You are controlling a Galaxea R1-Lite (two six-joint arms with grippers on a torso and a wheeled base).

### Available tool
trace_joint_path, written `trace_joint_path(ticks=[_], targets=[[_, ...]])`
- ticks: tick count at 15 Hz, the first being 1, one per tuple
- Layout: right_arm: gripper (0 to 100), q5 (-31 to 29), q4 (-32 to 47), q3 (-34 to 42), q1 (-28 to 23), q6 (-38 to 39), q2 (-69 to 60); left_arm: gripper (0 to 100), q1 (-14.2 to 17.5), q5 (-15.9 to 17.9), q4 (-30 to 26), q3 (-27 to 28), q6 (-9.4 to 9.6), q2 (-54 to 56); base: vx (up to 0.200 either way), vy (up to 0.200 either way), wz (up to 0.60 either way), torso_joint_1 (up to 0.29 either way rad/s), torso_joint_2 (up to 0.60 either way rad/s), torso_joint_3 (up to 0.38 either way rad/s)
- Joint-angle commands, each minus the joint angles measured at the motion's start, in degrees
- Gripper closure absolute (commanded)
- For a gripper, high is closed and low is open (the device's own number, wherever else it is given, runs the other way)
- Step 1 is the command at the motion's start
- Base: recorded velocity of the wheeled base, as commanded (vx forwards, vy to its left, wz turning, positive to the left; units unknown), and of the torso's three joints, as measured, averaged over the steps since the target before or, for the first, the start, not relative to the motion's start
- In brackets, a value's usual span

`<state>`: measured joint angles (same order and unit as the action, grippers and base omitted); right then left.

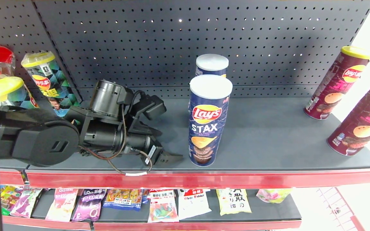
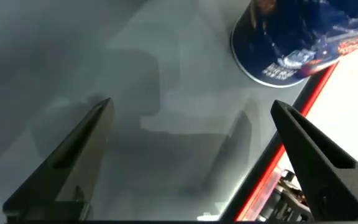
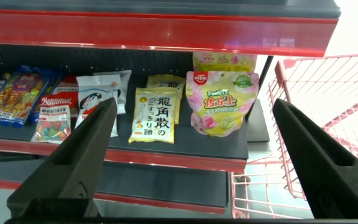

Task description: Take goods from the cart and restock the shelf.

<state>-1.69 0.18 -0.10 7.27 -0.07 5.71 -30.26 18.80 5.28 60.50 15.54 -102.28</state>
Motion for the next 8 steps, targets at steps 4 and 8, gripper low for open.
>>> trace_joint_path(ticks=[4,8], targets=[[0,-0.06,-0.01,0.01,0.03,-0.01,0.10,0,-0.33,-0.60,0.43,1.90,0.01,-2.05,0.000,0.000,0.00,0.000,0.00,0.000],[0,-0.06,-0.01,0.01,0.03,-0.01,0.01,0,-1.38,-1.31,2.72,2.78,-0.07,-3.54,0.000,0.000,0.00,0.000,0.00,0.000]])
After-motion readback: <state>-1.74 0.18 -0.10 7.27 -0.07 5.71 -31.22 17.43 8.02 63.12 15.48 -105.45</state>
